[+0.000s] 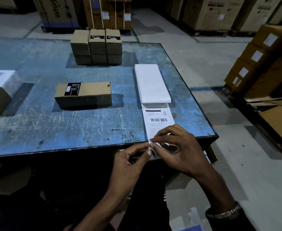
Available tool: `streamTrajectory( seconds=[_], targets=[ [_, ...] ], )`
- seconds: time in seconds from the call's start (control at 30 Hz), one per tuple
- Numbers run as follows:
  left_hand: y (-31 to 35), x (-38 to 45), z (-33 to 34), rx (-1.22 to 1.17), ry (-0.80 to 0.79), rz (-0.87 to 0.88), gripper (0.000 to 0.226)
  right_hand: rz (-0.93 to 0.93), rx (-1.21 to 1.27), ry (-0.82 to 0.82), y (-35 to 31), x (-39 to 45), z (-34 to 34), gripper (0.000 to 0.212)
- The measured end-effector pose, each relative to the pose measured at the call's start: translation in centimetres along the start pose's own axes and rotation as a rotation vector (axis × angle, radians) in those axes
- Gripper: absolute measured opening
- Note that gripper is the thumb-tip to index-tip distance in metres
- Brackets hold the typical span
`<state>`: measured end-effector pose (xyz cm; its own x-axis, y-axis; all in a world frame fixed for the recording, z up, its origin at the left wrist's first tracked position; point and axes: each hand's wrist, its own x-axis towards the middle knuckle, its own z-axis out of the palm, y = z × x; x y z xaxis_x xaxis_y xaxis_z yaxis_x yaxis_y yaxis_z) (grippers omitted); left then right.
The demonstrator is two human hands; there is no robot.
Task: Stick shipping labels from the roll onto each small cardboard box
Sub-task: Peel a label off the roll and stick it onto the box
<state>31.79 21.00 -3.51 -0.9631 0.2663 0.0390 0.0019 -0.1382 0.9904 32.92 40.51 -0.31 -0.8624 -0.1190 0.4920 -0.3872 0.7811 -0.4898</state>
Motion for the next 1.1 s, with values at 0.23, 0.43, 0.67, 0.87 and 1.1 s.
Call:
streamTrajectory(
  seconds=[0.23,0.43,0.67,0.87,1.1],
  targets=[
    [0.1,-0.1,-0.3,0.036,-0.014,-0.051,0.023,-0.077,-0.013,-0.007,-0.5,0.7,-0.1,0.004],
    [-0.2,-0.4,0.0,-0.04,0.0,-0.092,0.025,0.142,0.059,0.0,0.3,2.2,-1.1,0.009],
    [-0.1,-0.5,0.3,-0.014,0.038,-0.117,0.023,0.413,0.176,-0.033,2.5,5.7,-2.7,0.012],
    [0.6,-0.6,-0.8,0.631,0.311,0.502,0.013,0.402,0.241,-0.115,1.9,5.8,-3.5,0.014],
    [-0.3,3.2,-1.2,0.976,0.066,0.849,0.017,0.421,0.261,-0.144,1.9,6.0,-3.9,0.015]
  ],
)
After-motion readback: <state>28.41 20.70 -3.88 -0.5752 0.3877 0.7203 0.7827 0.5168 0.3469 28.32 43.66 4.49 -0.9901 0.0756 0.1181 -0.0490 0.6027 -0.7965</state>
